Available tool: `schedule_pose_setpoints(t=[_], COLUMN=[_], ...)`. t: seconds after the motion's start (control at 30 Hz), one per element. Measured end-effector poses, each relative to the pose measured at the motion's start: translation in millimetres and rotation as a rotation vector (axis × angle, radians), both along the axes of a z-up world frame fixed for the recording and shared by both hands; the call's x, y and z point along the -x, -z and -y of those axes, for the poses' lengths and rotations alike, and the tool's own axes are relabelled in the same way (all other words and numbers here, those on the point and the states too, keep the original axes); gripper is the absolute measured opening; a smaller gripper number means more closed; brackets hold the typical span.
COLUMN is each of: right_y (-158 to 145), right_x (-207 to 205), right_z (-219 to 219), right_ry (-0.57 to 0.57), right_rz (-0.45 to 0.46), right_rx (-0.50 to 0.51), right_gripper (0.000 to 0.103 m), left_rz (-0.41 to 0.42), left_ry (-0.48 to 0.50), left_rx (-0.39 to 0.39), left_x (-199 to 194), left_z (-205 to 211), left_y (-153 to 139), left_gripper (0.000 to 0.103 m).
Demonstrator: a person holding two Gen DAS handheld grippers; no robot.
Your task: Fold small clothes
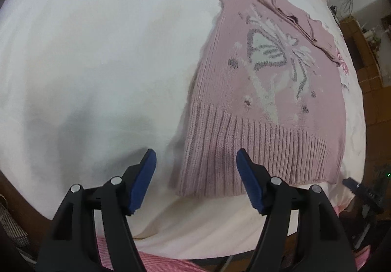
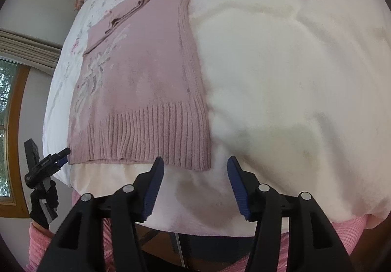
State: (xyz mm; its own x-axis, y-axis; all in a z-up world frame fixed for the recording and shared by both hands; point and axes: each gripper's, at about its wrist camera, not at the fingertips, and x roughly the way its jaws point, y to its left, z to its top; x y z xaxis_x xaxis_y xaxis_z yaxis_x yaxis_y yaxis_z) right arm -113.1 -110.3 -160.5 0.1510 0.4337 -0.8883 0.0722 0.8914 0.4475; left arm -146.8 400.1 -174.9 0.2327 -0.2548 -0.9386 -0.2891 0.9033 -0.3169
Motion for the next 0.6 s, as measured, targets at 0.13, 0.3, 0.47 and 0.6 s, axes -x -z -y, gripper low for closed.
schedule_pose_setpoints(t=[0.13, 0.3, 0.47, 0.6], right_y=[5.9, 14.3, 25.3, 30.8], right_x=[1.8, 1.9, -1.5, -6.5], right_z=[-1.3, -1.9, -7.3, -9.1], right_ry=[-0.003, -0.005, -0.02, -0.022], right_rz=[-0.012, -0.031, -0.048, -0.061], right_rx=[0.001, -0.013, 0.005, 0.003], right_gripper=[0.057, 0.057, 0.059, 0.06], left_rz=[-0.009, -0.011, -0.013, -0.01], left_ry=[-0.007, -0.023, -0.062, -0.051], left_rx=[0.048, 0.106, 0.145, 0.183], left_x=[-1.3, -0.5, -0.9, -2.9], left_z=[2.8, 1.5, -1.1, 2.8], left_y=[6.3, 9.9, 13.4, 12.6], left_gripper=[0.067, 0.067, 0.067, 0.057])
